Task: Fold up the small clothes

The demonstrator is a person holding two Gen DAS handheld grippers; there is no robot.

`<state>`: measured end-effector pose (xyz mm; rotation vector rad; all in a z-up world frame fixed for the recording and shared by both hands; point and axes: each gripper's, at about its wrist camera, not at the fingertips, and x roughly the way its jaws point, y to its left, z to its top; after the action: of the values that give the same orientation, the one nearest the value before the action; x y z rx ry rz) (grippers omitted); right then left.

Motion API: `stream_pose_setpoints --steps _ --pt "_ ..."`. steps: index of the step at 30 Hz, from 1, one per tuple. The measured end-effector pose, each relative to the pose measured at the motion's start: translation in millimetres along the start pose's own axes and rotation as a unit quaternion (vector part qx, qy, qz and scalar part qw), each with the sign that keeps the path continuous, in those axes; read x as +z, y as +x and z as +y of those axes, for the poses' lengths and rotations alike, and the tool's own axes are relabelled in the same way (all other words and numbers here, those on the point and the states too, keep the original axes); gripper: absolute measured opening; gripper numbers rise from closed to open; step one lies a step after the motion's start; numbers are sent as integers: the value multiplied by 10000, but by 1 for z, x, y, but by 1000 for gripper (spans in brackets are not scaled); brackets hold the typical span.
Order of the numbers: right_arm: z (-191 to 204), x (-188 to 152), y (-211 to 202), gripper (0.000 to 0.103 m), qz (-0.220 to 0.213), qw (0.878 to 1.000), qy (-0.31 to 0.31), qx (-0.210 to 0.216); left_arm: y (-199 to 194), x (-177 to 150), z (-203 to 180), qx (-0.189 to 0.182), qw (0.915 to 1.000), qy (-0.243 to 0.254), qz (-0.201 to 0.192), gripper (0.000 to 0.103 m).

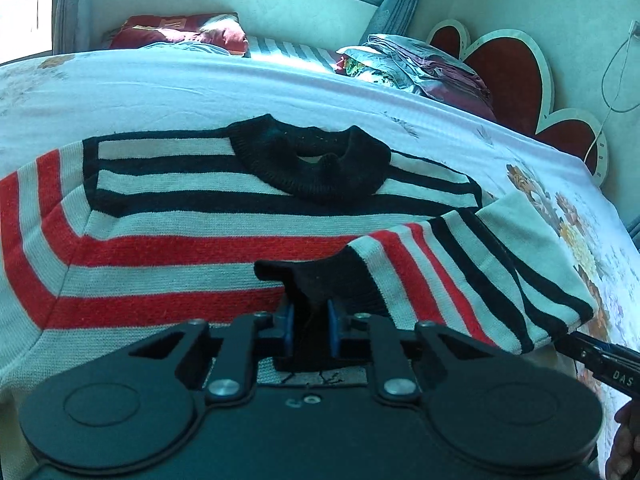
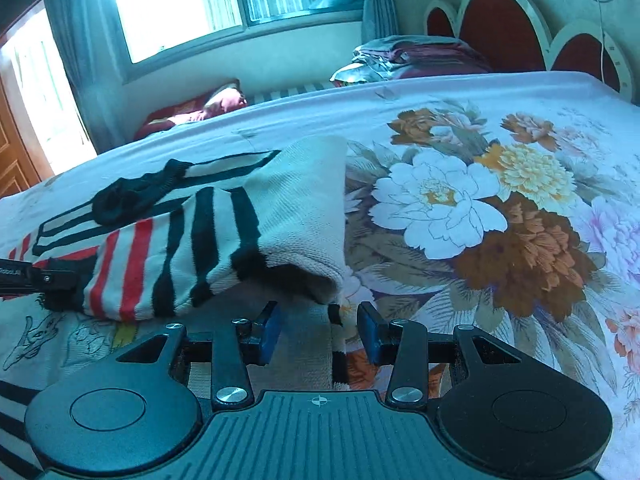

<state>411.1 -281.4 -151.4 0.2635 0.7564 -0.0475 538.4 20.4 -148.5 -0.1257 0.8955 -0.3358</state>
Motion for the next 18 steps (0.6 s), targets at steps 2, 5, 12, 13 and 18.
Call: stream_pose_setpoints --steps 2,5,12,13,18 --pt "-2 1 8 42 21 10000 54 47 -9 3 1 -26 9998 2 -210 6" --pt "-3 4 14 42 29 9999 56 -104 -32 6 14 297 9982 17 -523 5" --pt "-5 5 14 32 -6 9998 92 -155 -27 1 46 590 9977 -158 -287 5" --pt "-5 5 13 32 11 9999 49 -152 -29 1 46 603 9974 -160 -353 5" --pt "-2 9 14 32 231 9993 -300 -50 -18 -1 47 677 9975 -32 -177 6"
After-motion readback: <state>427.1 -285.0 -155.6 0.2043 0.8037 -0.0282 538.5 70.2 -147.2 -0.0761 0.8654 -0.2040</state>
